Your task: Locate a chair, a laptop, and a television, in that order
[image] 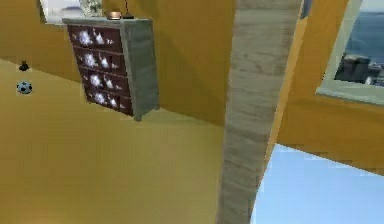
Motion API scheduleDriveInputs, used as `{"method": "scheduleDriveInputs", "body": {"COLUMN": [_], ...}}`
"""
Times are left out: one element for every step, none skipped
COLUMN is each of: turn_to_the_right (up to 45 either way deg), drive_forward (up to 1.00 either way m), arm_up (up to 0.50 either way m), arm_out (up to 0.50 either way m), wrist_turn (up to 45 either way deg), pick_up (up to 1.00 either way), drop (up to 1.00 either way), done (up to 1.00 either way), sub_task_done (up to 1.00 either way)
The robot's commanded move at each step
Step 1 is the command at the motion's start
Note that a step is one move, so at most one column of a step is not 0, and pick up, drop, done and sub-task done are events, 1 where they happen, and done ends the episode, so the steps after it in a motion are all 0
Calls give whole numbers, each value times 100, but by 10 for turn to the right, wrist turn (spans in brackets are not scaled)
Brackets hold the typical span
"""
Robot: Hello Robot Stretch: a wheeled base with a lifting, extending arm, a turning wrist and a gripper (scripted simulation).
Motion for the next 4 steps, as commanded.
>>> {"method": "scheduleDriveInputs", "body": {"turn_to_the_right": [-450, -90, 0, 0], "drive_forward": [0, 0, 100, 100], "arm_up": [0, 0, 0, 0], "arm_out": [0, 0, 0, 0], "wrist_turn": [0, 0, 0, 0], "pick_up": [0, 0, 0, 0], "drop": [0, 0, 0, 0], "done": [0, 0, 0, 0], "sub_task_done": [0, 0, 0, 0]}}
